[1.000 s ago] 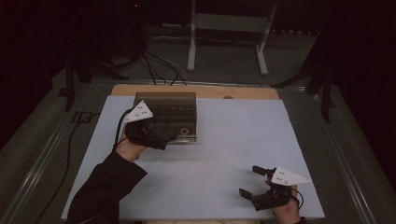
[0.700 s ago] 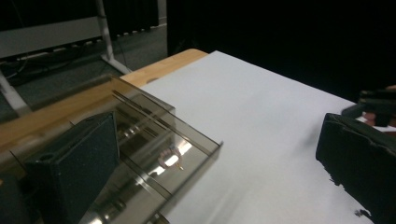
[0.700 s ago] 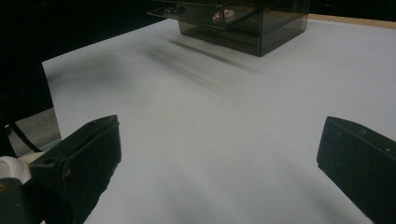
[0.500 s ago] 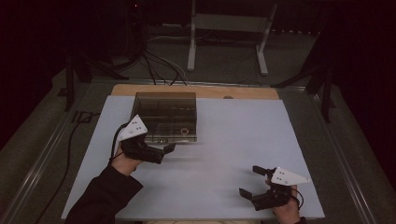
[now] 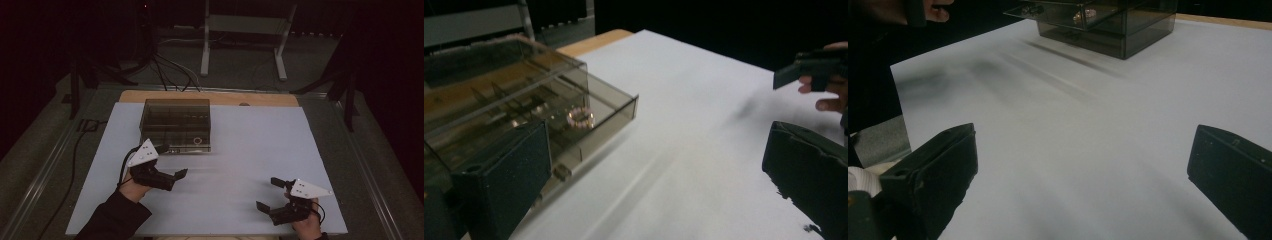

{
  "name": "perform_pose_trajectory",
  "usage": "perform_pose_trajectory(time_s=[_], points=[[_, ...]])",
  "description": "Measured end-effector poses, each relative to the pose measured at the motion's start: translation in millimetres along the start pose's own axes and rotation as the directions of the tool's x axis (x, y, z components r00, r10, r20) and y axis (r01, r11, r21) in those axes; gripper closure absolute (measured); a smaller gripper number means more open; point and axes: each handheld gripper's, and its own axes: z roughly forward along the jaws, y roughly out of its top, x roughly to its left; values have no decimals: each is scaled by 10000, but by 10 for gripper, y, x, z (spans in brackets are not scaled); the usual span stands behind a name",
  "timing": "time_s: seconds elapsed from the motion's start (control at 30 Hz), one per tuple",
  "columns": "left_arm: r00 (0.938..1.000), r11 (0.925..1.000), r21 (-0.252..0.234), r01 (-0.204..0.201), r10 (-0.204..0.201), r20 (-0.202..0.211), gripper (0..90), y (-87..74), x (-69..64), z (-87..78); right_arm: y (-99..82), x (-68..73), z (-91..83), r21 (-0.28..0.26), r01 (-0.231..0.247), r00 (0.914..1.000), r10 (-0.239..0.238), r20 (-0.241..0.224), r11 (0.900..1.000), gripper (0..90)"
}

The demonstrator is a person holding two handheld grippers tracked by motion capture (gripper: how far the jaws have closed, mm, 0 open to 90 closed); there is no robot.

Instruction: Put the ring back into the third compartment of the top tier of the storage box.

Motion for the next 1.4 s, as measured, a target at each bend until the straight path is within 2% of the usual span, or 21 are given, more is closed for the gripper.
perform_pose_trajectory(time_s=[0.07, 0.23, 0.67, 1.03, 1.23, 1.37, 1.4], points=[[10000, 10000, -55, 29, -29, 27, 6, -28, -3, -2, 0, 2, -2, -3, 12, 10000, -12, 1, 10000, 0], [10000, 9999, 149, 49, -50, 74, 6, -172, -51, -11, 0, 1, -1, 13, -4, 10000, 4, 2, 10000, 0], [9993, 9976, 599, 362, -369, 99, 6, -449, 15, -41, -2, 0, 0, 30, 30, 10000, -30, 10, 10000, 0], [9976, 9918, 1077, 684, -685, -35, 6, -686, 82, -102, -2, -1, 2, 30, -5, 10000, 5, 16, 10000, 0], [9972, 9875, 1395, 734, -709, -229, 6, -838, 135, -198, -3, 0, 4, 51, 27, 10000, -27, 28, 10000, 0], [9958, 9845, 1504, 905, -873, -279, 6, -885, 173, -260, -2, -2, 1, 31, 23, 10000, -24, 56, 10000, 0], [9949, 9837, 1503, 986, -944, -346, 6, -902, 203, -317, -2, -6, -4, 27, 13, 10000, -13, 60, 10000, 0]])
